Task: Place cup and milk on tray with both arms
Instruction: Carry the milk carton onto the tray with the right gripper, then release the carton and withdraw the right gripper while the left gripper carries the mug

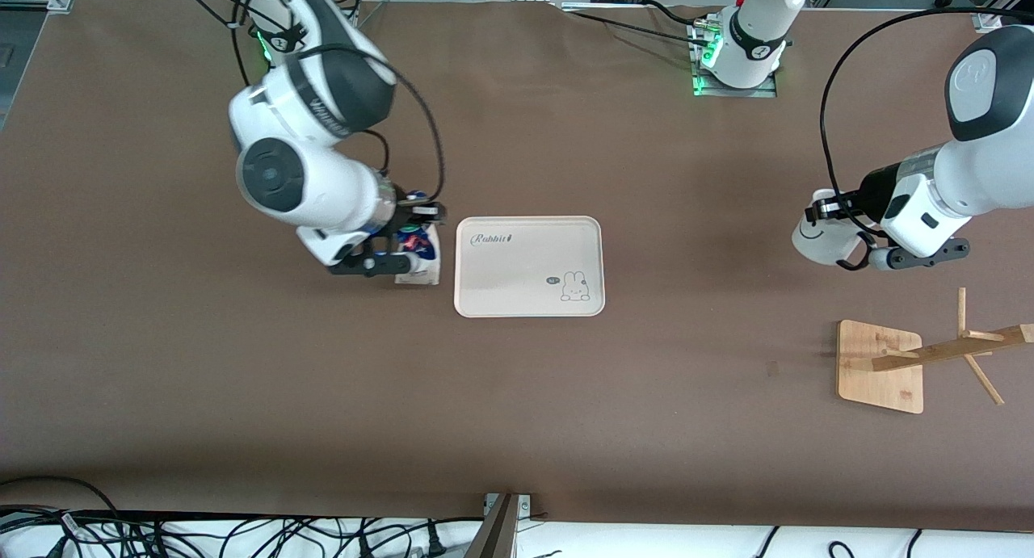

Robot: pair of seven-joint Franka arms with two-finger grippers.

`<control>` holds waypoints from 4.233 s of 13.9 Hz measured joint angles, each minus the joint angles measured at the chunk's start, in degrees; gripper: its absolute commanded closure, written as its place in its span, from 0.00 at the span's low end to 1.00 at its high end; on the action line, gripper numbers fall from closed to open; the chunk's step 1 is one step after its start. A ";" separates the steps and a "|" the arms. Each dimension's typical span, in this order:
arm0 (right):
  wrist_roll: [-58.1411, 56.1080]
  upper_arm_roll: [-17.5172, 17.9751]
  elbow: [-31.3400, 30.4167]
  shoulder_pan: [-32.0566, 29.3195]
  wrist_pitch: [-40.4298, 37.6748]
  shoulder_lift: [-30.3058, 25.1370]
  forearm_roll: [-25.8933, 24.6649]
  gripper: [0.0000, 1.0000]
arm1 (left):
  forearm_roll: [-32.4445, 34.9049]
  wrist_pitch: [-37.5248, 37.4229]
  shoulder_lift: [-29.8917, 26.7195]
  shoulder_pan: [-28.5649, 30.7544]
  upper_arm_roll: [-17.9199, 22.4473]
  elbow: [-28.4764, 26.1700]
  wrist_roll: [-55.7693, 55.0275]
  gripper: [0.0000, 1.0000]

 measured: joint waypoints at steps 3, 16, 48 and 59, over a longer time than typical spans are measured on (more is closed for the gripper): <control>7.61 0.05 -0.11 4.34 6.43 2.69 0.00 0.94 | 2.93 -5.21 0.02 0.00 0.00 0.63 0.00 1.00; 5.65 -0.07 -0.16 5.84 16.93 8.39 4.91 0.93 | 5.17 -8.60 1.32 0.02 0.04 3.29 0.00 1.00; -2.28 -14.81 11.46 5.06 -12.16 -9.37 -0.41 0.00 | -4.20 -8.61 10.82 -14.52 -0.47 12.19 -15.11 1.00; -16.47 -22.89 13.97 2.04 -14.86 -5.33 -5.78 0.00 | -7.46 12.24 35.72 -33.53 -0.61 25.79 -39.11 1.00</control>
